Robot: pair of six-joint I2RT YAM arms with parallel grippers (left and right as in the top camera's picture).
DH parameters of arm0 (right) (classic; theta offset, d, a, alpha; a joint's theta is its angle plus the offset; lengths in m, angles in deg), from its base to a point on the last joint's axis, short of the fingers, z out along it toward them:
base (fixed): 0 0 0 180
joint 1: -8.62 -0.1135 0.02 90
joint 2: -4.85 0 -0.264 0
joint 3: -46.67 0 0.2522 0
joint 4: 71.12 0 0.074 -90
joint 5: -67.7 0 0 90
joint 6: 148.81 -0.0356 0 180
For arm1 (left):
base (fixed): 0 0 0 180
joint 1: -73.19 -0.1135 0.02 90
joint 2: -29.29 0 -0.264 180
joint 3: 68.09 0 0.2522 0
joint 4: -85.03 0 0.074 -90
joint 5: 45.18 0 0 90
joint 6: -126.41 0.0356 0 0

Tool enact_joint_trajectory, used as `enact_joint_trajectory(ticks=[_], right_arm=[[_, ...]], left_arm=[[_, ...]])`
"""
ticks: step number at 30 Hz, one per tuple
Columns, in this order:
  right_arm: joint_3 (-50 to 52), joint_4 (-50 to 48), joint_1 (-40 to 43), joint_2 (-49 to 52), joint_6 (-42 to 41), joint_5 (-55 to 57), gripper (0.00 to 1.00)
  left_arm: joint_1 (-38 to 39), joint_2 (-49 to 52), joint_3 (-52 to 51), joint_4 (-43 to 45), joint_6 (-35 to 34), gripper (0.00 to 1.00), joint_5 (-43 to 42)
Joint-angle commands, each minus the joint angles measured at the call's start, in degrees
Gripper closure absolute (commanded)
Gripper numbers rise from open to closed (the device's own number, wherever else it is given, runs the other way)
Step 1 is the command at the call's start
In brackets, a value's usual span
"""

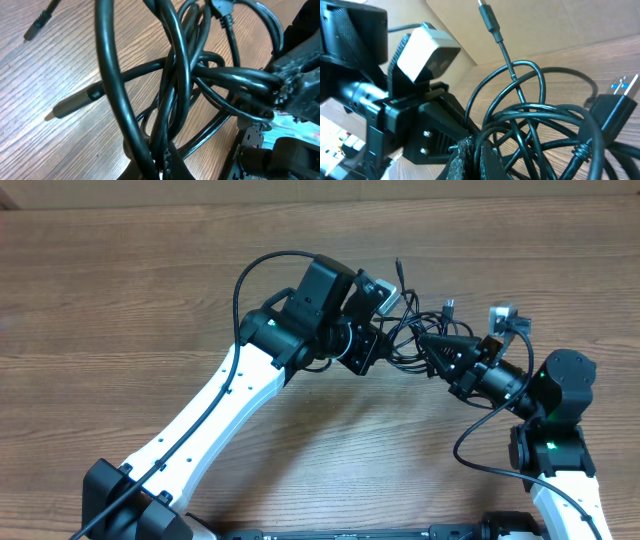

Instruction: Untangle cables

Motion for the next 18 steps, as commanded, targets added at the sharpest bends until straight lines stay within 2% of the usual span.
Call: enact_joint_trajectory(ticks=[1,8,13,18], right_arm=[[-1.09,-3.67,-0.35,-1.86,-4.70,-2.03,0.96],[-1.09,-10.08,-0.39,-1.86,-9.68,-1.79,0.96],[-1.09,-10.34,-0.39,-1.81,-10.14,0.17,0.96],[-1.09,-11.54,-0.39,-1.81,-14.43,4.63,0.96]], left_arm=[[2.58,0.33,-0.09,0.17,1.16,0.96,-2.97],[4.13,3.02,-0.09,0.42,1.16,0.96,-3.82],[4.35,3.43,-0.09,1.27,1.18,0.96,-3.80],[4.37,3.43,-0.09,1.07,1.18,0.96,-3.80]])
